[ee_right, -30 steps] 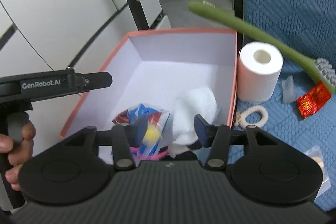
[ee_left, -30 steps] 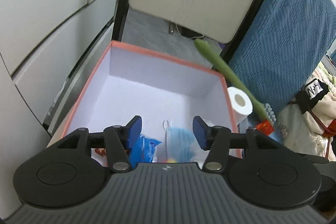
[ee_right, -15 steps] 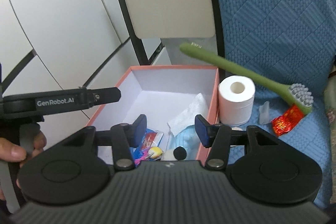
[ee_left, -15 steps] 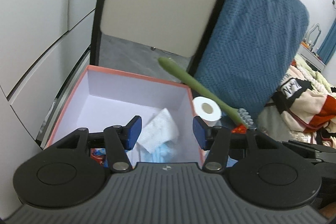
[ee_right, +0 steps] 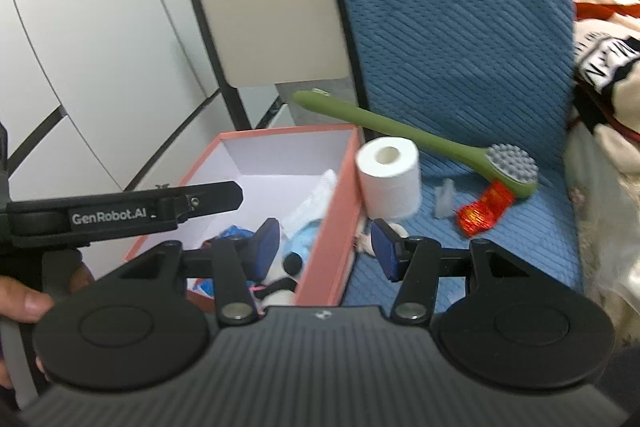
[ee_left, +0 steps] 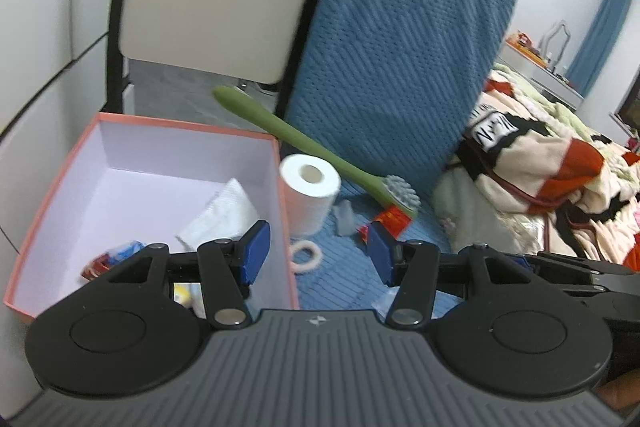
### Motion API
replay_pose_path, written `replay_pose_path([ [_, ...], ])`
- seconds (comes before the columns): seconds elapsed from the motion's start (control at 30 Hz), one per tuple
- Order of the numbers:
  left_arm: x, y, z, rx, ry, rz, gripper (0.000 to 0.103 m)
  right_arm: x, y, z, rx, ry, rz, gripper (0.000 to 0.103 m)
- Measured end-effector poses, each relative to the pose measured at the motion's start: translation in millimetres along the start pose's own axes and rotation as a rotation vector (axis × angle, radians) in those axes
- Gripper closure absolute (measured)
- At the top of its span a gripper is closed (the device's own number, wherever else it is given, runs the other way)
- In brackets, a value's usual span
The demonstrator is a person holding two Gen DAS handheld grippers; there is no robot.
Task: Organize soft objects
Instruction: 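Withdraw both open tools from the box back over the chair seat, then move the left tool to the white fuzzy ring while the right tool approaches the clear puff packet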
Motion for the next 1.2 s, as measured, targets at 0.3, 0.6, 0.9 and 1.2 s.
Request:
replay_pose_path([
  [0.3,34,-5,39,-0.026,-0.012,0.040,0.043,35,29,28,0.011,0.014,0.074,0.050],
  [0.6,54,-5,65,-0.032,-0.022,0.054,0.043,67,42,62,0.009,-0.014,0.132,0.050],
  [0.9,70,-23,87,-0.060,-0.043,0.077,0.043,92,38,98,0.002,-0.009,0.170,0.050],
  [1.2,86,-51,105,-0.090,-0.104,0.069,0.043,116,18,128,-0.010,-0.059,0.177,0.050],
])
Point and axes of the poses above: each gripper's, at about its wrist camera, not at the fingertips, and y roughly against the way its jaws point, x to its right, z to its underside, the point moved 6 cm from there along -y, roughly the way its jaws point, and after that the axes turned 1 degree about -y, right-handed, at the moved point
